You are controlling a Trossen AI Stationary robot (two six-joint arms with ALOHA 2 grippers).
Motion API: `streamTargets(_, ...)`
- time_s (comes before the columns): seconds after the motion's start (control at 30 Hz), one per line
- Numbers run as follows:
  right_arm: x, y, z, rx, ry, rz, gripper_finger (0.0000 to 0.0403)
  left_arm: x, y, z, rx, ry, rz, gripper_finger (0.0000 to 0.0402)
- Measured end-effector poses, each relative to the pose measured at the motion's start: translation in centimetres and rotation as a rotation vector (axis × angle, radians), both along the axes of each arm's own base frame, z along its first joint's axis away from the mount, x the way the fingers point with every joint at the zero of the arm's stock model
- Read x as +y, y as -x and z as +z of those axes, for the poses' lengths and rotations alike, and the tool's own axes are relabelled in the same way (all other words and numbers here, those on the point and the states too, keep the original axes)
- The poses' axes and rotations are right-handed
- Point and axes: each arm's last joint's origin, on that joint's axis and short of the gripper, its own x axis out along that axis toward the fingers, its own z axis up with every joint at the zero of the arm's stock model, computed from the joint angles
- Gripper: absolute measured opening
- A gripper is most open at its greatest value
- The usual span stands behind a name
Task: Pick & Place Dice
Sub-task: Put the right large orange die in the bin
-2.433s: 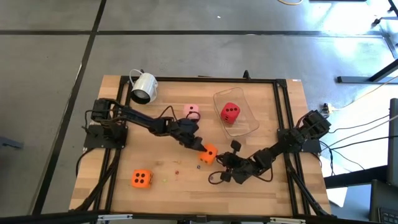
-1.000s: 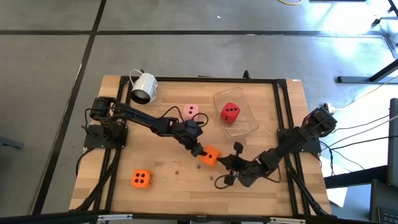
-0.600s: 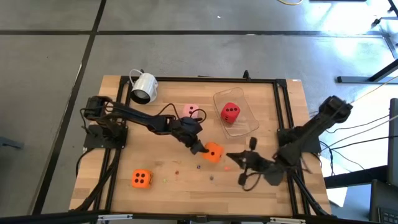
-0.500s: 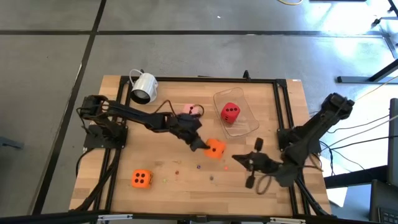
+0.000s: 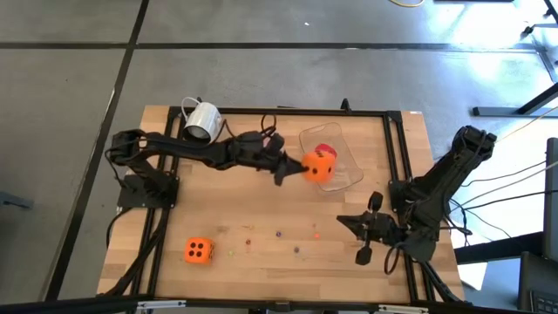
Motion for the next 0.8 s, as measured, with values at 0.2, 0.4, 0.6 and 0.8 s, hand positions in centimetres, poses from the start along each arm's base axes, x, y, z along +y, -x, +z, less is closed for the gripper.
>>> streamTargets(0.2,0.0,0.0,0.1,-0.012,-0.019,0.001,0.0002,1.0,-2.9,-0.6,0.021,-0.087,0.0,0.0043)
streamTargets(0.4,0.1,0.0,0.2,-0.018,-0.036,0.018,0.0002,2.1,-5.7,-4.1,0.16,-0.151,0.057,0.0043)
streamTargets(0.6,0.1,0.0,0.3,-0.021,-0.042,0.022,0.0002,2.8,-7.8,-6.5,0.206,-0.177,0.085,0.0043)
streamTargets(0.8,0.1,0.0,0.3,-0.02,-0.041,0.022,0.0002,3.0,-9.3,-7.5,0.242,-0.206,0.072,0.0043)
